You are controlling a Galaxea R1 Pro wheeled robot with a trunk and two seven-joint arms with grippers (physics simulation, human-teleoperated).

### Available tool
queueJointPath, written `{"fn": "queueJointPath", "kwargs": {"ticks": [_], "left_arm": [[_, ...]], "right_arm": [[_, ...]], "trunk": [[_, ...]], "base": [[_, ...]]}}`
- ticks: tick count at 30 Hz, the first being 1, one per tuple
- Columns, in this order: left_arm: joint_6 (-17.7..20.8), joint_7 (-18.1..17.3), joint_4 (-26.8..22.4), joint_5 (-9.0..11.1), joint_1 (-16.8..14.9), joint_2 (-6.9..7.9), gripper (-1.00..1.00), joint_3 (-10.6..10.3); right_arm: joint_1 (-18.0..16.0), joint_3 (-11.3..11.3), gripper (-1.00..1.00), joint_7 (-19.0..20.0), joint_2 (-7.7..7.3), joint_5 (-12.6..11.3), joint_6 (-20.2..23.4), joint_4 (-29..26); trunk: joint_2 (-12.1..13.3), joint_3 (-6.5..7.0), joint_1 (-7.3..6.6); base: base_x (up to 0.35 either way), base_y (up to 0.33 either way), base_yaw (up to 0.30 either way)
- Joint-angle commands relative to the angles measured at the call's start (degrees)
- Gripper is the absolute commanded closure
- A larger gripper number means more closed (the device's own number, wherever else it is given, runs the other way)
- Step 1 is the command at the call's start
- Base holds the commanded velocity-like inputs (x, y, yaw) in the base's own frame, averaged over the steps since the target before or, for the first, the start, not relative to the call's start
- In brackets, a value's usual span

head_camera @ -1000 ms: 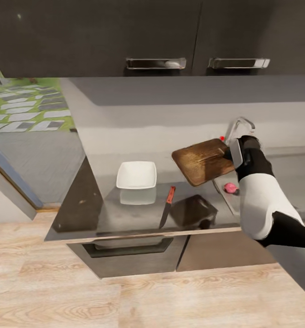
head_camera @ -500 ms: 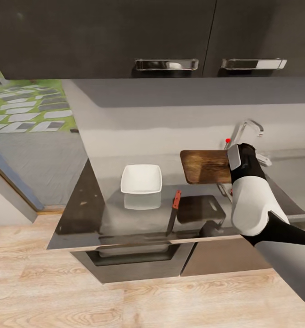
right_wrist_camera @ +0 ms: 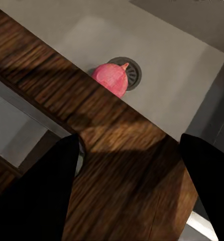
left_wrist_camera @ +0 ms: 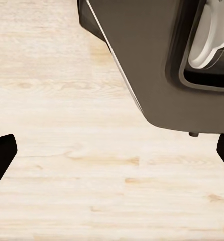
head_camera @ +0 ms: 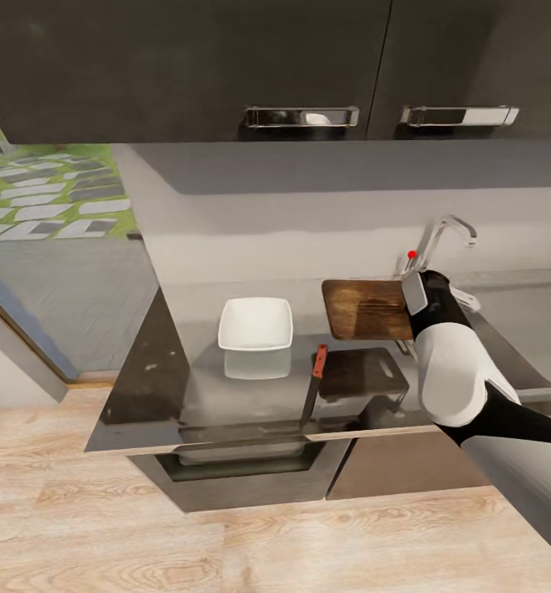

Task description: In the kitchen, take the Vidalia onion out of the sink, dice it on the chopping board with the paring knife, put the diced onion into the bowl on the countertop, then place both the paring knife and the chopping board into the sink.

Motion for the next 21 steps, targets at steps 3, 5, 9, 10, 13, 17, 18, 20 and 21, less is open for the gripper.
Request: {"fn": "queueJointPath", "kwargs": {"ticks": [3, 5, 9, 10, 13, 17, 18, 20, 21], "left_arm": [[-0.07, -0.02, 0.04, 0.40, 0.03, -0.02, -1.00, 0.06], [-0.08, -0.02, 0.06, 0.40, 0.03, -0.02, -1.00, 0.06], [-0.08, -0.02, 0.04, 0.40, 0.03, -0.02, -1.00, 0.06], [-0.08, -0.02, 0.04, 0.40, 0.03, -0.02, -1.00, 0.06], [-0.08, -0.02, 0.04, 0.40, 0.03, -0.02, -1.00, 0.06], [-0.08, -0.02, 0.04, 0.40, 0.03, -0.02, -1.00, 0.06], [-0.08, -0.02, 0.04, 0.40, 0.03, -0.02, -1.00, 0.06], [-0.08, -0.02, 0.04, 0.40, 0.03, -0.02, -1.00, 0.06], [-0.08, -0.02, 0.04, 0.40, 0.03, -0.02, -1.00, 0.06]], "right_arm": [[-0.06, -0.30, 1.00, 0.08, 0.09, 0.45, 0.03, 0.12], [-0.05, -0.26, 1.00, -0.01, 0.09, 0.45, -0.06, 0.44], [-0.03, -0.27, 1.00, -0.09, 0.09, 0.45, -0.07, 0.76], [-0.01, -0.27, 1.00, -0.11, 0.09, 0.45, -0.07, 0.79], [0.03, -0.25, 1.00, -0.13, 0.26, 0.45, -0.10, 0.86], [0.10, -0.24, 1.00, -0.11, 0.43, 0.45, -0.15, 0.92], [0.15, -0.24, 1.00, -0.04, 0.41, 0.45, -0.22, 0.93], [0.25, -0.24, 1.00, 0.05, 0.37, 0.49, -0.87, 0.93], [0.28, -0.24, 1.00, 0.08, 0.37, 0.51, -1.25, 0.95]], "trunk": [[-0.11, -0.10, 0.04], [-0.11, -0.10, 0.04], [-0.11, -0.10, 0.04], [-0.11, -0.10, 0.04], [-0.11, -0.10, 0.04], [-0.11, -0.06, 0.04], [-0.11, -0.04, 0.04], [-0.11, -0.03, 0.04], [-0.11, -0.03, 0.04]], "base": [[0.009, 0.002, 0.000], [0.145, 0.051, 0.000], [0.273, 0.096, 0.000], [0.306, 0.107, 0.000], [0.315, 0.110, 0.000], [0.315, 0.095, 0.000], [0.238, 0.028, 0.000], [0.179, 0.012, 0.000], [0.142, 0.006, 0.000]]}}
